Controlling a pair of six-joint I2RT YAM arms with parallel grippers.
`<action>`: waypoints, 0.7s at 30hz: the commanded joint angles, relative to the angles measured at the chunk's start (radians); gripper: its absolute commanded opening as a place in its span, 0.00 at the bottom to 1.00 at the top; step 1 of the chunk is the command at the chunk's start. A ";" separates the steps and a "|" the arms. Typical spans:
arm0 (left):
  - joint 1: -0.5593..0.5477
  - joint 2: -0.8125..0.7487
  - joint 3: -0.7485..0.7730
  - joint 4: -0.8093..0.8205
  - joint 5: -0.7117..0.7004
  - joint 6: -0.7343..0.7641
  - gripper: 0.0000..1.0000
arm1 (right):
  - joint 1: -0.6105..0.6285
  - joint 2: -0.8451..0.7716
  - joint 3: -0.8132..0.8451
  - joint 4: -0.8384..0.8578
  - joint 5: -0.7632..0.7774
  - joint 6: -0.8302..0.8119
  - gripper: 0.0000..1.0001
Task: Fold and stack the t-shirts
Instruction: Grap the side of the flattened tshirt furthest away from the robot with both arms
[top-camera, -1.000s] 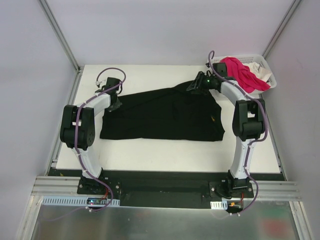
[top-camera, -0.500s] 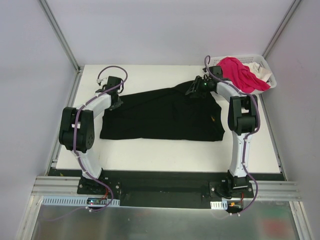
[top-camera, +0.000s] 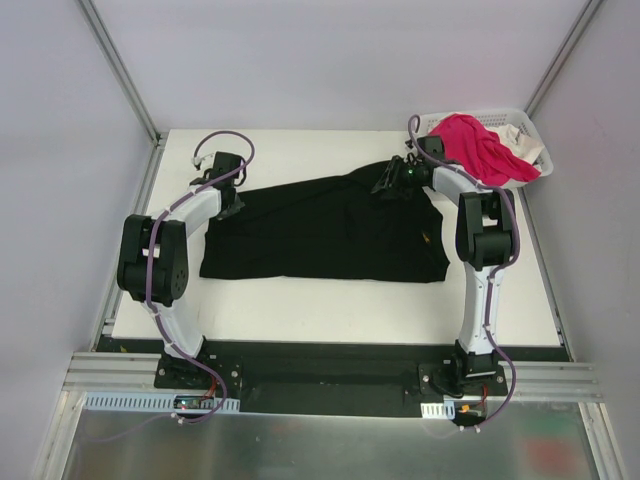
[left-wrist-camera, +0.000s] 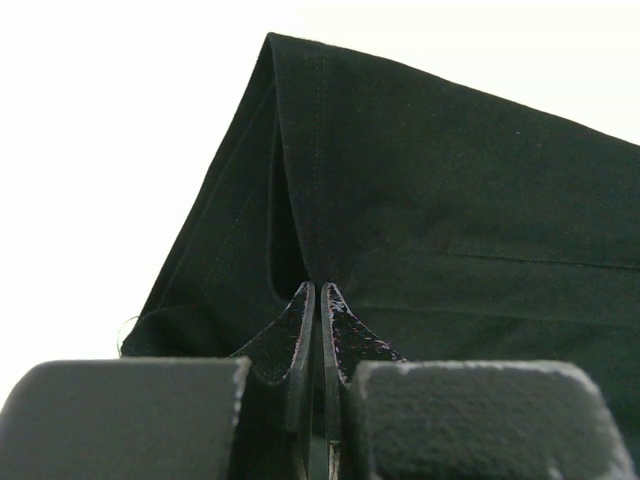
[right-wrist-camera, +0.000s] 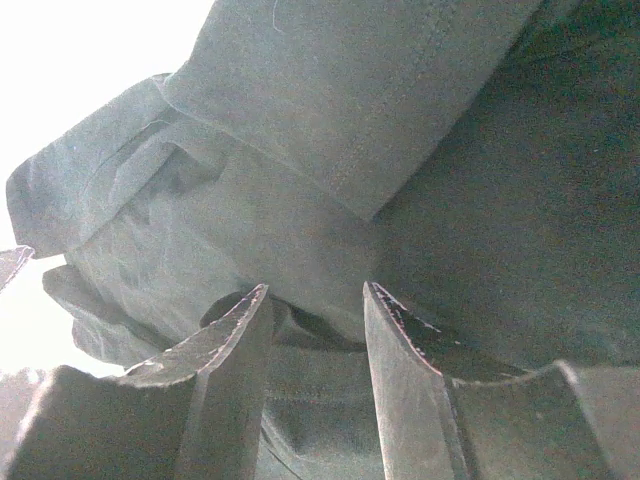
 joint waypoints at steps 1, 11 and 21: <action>-0.009 -0.059 0.011 -0.002 -0.037 0.028 0.00 | -0.006 0.000 0.001 0.036 0.015 0.003 0.44; -0.009 -0.065 0.008 -0.002 -0.047 0.041 0.00 | -0.007 0.058 0.080 0.024 0.036 0.015 0.43; -0.009 -0.057 0.011 -0.002 -0.047 0.046 0.00 | -0.009 0.091 0.128 0.013 0.059 0.015 0.36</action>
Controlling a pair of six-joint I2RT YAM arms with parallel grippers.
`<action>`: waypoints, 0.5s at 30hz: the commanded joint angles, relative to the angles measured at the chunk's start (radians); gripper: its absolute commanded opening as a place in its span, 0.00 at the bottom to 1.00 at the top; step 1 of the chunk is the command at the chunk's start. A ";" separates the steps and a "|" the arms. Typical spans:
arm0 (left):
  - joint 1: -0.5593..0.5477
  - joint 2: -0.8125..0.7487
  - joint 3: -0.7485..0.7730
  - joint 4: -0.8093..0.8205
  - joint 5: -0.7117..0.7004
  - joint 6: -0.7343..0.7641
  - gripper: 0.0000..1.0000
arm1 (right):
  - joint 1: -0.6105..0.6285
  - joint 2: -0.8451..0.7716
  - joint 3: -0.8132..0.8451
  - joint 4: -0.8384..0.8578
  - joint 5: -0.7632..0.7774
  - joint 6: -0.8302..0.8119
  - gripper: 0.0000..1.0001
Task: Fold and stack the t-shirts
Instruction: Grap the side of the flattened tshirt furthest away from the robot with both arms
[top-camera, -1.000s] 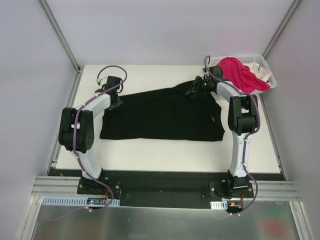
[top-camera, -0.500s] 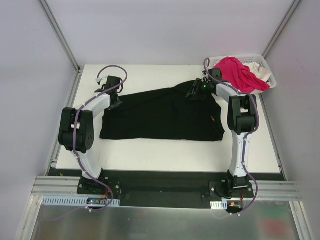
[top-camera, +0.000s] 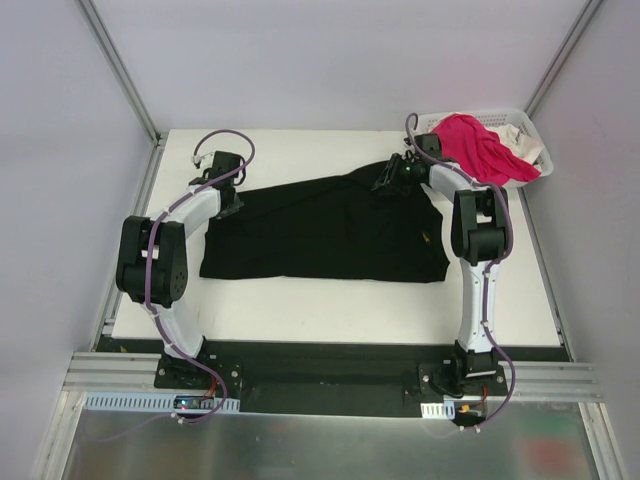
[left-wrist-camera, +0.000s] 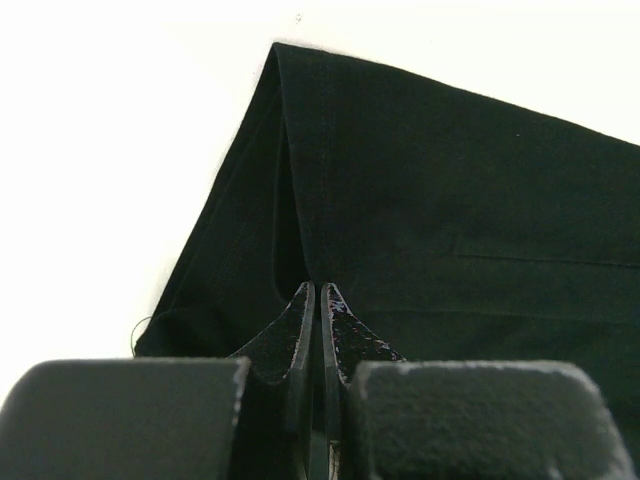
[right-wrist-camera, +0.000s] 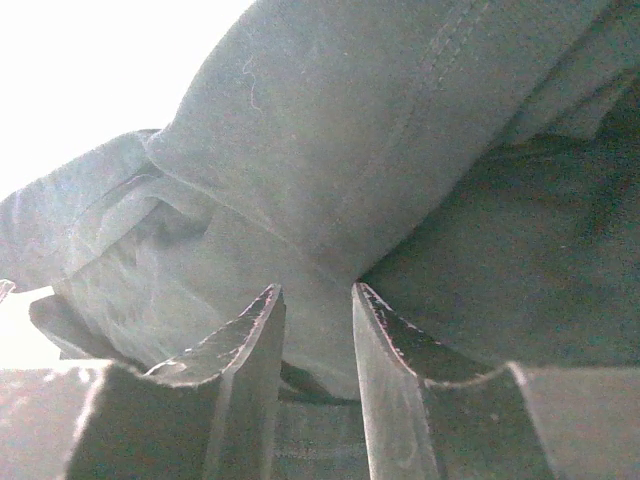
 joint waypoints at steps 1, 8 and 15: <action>-0.009 -0.042 0.013 -0.002 -0.031 0.020 0.00 | -0.010 0.009 0.033 0.004 0.032 0.013 0.35; -0.010 -0.036 0.017 -0.002 -0.025 0.020 0.00 | -0.012 0.025 0.037 0.013 0.046 0.015 0.27; -0.012 -0.034 0.022 -0.002 -0.029 0.026 0.00 | -0.012 0.031 0.041 0.018 0.051 0.018 0.02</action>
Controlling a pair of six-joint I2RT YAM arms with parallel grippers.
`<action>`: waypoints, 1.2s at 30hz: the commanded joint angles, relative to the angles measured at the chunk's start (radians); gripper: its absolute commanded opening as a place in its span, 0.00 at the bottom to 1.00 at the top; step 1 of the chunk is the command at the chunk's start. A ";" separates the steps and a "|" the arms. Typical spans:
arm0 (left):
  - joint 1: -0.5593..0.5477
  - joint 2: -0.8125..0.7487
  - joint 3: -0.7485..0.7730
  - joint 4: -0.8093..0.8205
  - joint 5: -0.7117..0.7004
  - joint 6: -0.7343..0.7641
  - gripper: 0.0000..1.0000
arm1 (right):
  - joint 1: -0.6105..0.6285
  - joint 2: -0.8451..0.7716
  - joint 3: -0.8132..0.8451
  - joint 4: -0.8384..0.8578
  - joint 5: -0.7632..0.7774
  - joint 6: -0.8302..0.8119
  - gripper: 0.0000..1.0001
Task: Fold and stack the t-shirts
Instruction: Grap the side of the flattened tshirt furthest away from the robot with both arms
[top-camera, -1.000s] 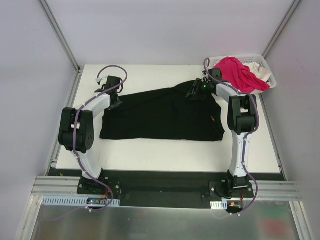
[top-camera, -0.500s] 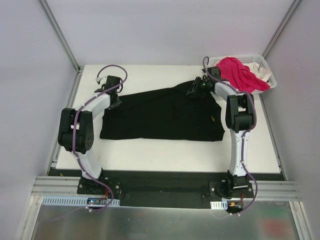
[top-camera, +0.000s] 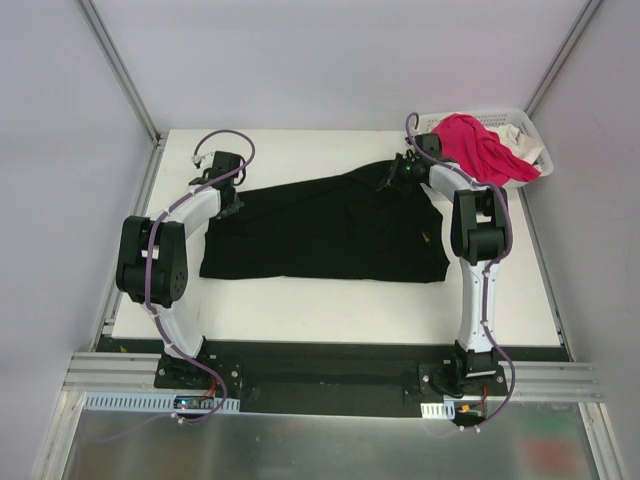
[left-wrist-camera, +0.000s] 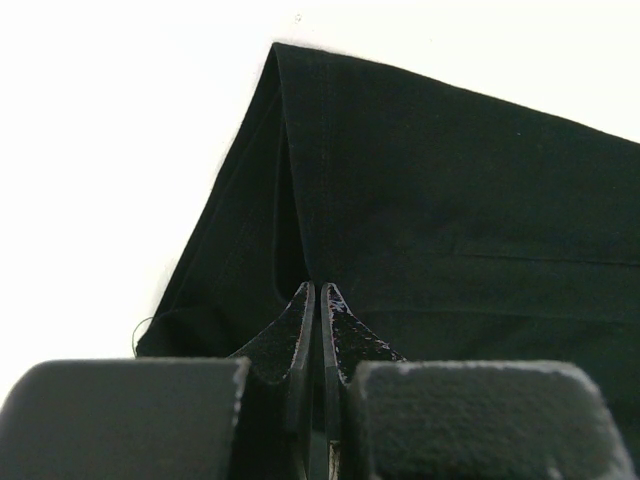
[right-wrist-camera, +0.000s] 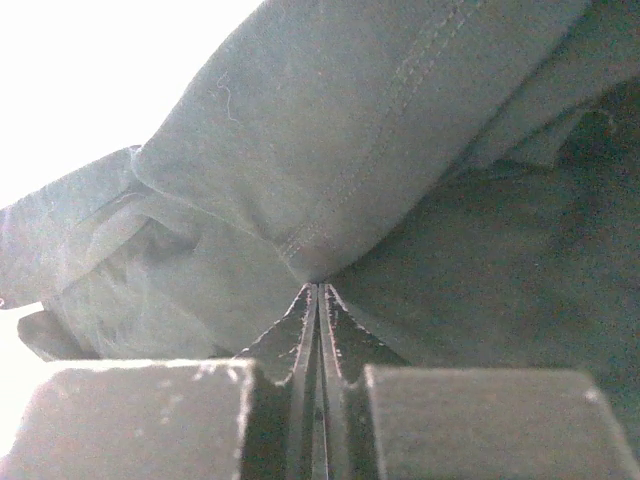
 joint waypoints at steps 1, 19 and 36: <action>-0.011 -0.033 0.022 -0.001 -0.028 0.020 0.00 | -0.010 0.021 0.037 0.002 0.021 0.020 0.01; -0.027 -0.033 0.017 -0.001 -0.031 0.006 0.00 | -0.004 -0.192 -0.020 -0.056 0.110 -0.086 0.01; -0.042 -0.025 0.027 -0.003 -0.043 0.004 0.00 | 0.009 -0.167 0.003 -0.089 0.127 -0.118 0.17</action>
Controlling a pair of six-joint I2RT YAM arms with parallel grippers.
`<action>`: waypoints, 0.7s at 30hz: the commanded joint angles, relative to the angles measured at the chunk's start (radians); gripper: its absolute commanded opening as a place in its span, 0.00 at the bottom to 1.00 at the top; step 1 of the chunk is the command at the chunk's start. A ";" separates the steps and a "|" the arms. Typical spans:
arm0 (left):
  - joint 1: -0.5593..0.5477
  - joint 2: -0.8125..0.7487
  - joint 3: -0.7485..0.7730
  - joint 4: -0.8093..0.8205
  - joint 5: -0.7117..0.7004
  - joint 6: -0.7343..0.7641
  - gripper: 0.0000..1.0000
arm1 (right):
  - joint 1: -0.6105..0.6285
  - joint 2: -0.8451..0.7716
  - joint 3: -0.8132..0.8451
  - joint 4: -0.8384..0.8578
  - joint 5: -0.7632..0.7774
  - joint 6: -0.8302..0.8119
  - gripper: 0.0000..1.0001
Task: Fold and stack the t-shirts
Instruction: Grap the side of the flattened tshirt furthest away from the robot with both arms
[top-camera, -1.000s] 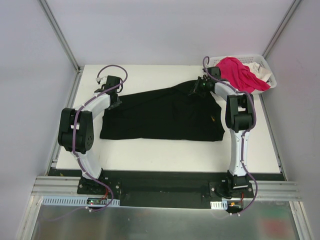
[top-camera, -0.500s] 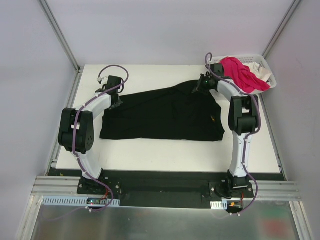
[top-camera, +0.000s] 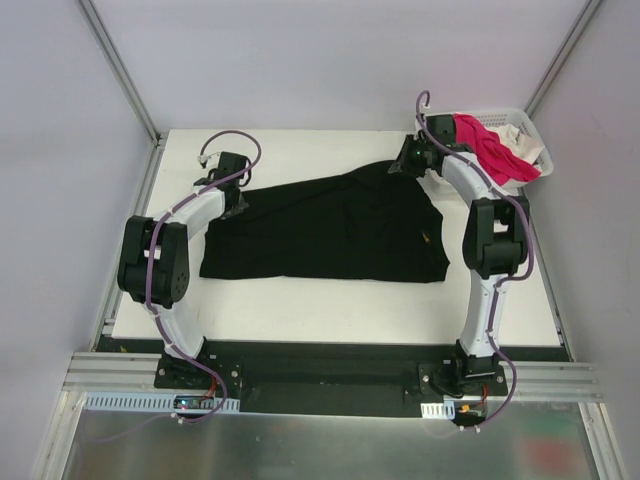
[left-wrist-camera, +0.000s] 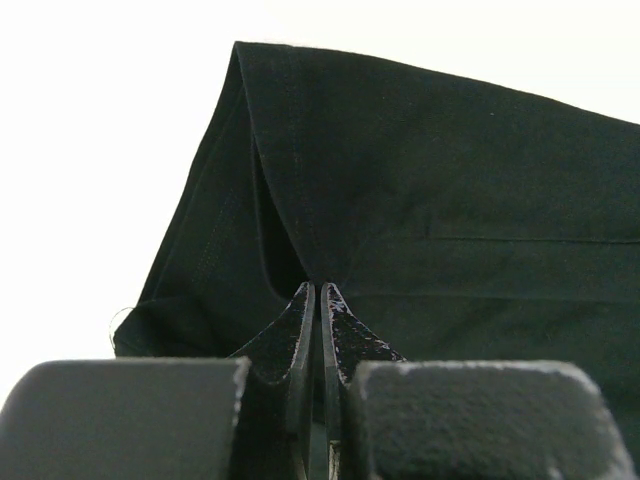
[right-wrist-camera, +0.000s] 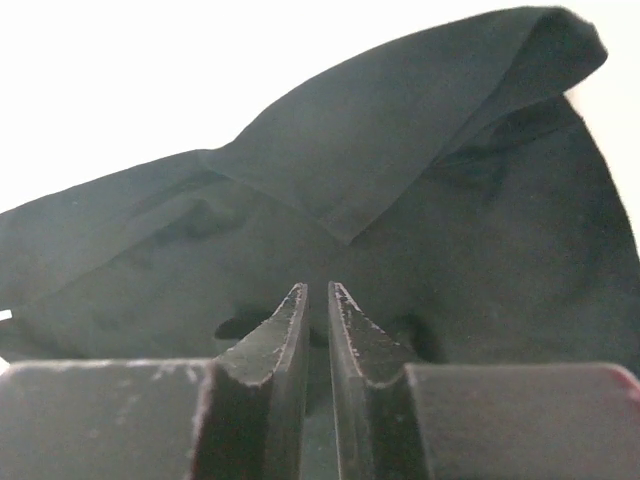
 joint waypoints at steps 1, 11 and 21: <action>-0.010 -0.023 0.030 -0.002 -0.041 0.008 0.00 | 0.010 0.070 0.027 -0.001 -0.020 0.011 0.21; -0.010 -0.017 0.040 -0.002 -0.042 0.017 0.00 | 0.018 0.144 0.073 0.005 -0.052 0.023 0.45; -0.010 -0.017 0.039 -0.001 -0.046 0.024 0.00 | 0.044 0.189 0.127 -0.007 -0.051 0.026 0.45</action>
